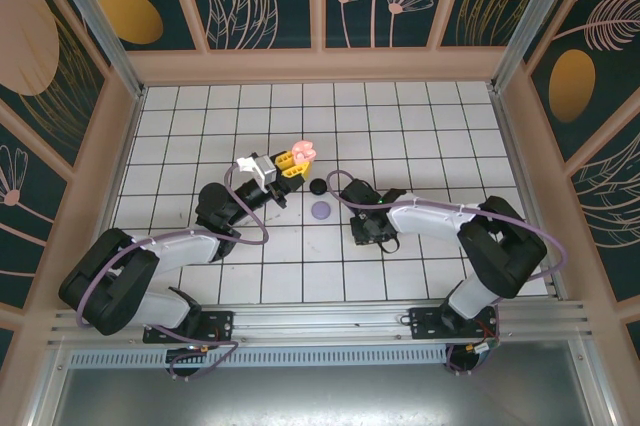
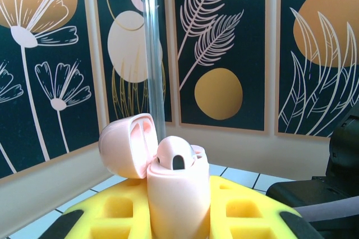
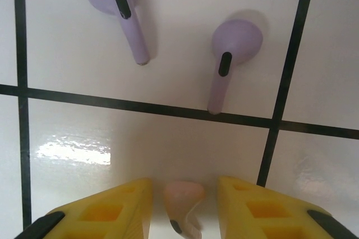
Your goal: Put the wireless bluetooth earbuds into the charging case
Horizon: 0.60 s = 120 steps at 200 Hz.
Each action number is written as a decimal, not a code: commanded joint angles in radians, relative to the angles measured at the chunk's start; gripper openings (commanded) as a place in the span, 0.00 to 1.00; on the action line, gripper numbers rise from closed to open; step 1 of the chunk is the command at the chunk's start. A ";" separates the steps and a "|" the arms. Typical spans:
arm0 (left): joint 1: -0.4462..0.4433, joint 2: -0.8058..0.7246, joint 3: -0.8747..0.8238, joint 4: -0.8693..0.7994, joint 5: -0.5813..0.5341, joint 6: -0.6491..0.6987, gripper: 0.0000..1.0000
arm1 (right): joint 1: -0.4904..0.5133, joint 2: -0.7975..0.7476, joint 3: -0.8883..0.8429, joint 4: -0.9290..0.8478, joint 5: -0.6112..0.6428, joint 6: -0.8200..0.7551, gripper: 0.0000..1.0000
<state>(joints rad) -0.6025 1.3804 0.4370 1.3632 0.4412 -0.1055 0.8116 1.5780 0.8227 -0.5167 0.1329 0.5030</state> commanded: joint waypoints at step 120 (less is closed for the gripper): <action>-0.007 -0.021 0.005 0.002 0.019 0.013 0.00 | 0.005 0.008 -0.010 -0.011 0.007 -0.016 0.24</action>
<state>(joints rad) -0.6025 1.3788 0.4374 1.3560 0.4412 -0.1055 0.8185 1.5913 0.8356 -0.5194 0.1253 0.4957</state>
